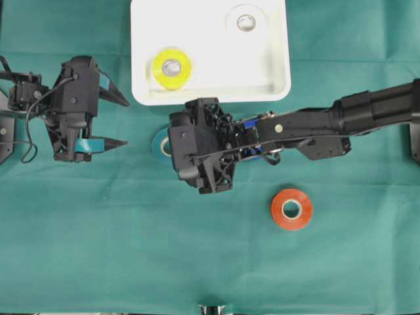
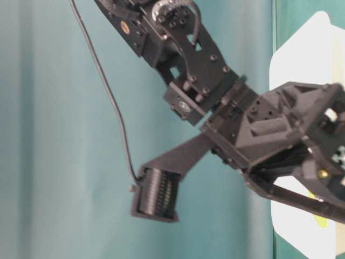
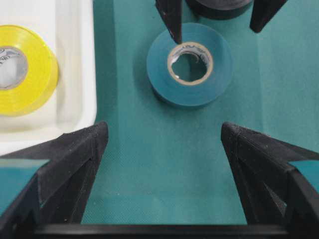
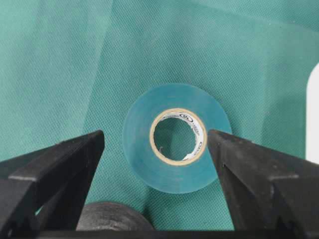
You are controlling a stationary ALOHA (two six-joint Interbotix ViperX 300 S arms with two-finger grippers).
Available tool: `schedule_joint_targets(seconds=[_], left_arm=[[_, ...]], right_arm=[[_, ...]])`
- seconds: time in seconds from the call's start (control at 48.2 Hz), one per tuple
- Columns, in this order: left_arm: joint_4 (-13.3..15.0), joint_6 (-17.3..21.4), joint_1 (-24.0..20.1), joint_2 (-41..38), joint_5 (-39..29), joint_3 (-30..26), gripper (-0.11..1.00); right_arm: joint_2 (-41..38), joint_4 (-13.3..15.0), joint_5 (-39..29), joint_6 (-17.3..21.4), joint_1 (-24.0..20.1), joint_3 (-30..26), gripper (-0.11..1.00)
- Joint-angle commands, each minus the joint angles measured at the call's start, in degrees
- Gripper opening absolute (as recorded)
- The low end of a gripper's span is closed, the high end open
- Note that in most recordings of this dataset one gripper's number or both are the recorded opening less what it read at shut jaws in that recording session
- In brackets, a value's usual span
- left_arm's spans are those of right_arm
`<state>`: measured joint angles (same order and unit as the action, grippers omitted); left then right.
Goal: Put the tape alternately from left to right into the white case.
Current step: 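Reach the right gripper over to the teal roll and grasp it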
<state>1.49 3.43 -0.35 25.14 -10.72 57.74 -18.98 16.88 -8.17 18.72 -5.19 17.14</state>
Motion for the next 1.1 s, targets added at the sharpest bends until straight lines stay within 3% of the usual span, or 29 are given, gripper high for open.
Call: schedule_joint_targets(seconds=[0.0,0.394,0.913,1.016,1.079], left_arm=[[0.09,0.00,0.18,0.35,0.53,-0.62,0.98],[0.00,0.00,0.18,0.35,0.53,-0.62,0.98],[0.09,-0.09,0.18,0.35,0.53,-0.70,0.98],[0.09,-0.09,0.18,0.35,0.53,-0.79,0.98],[0.09,-0.09,0.18,0.35,0.53,-0.70,0.98]], right_arm=[[0.35,-0.09,-0.44,0.09,-0.26,-1.85,0.85],[-4.48,-0.18,-2.81,0.18,-0.70,-5.19,0.85],[-5.19,0.00,-3.25,1.93,-0.62,-5.27,0.84],[-5.19,0.00,-3.34,1.93,-0.62,-5.27,0.80],[-5.19,0.00,-3.08,1.93,-0.62,-5.27,0.70]])
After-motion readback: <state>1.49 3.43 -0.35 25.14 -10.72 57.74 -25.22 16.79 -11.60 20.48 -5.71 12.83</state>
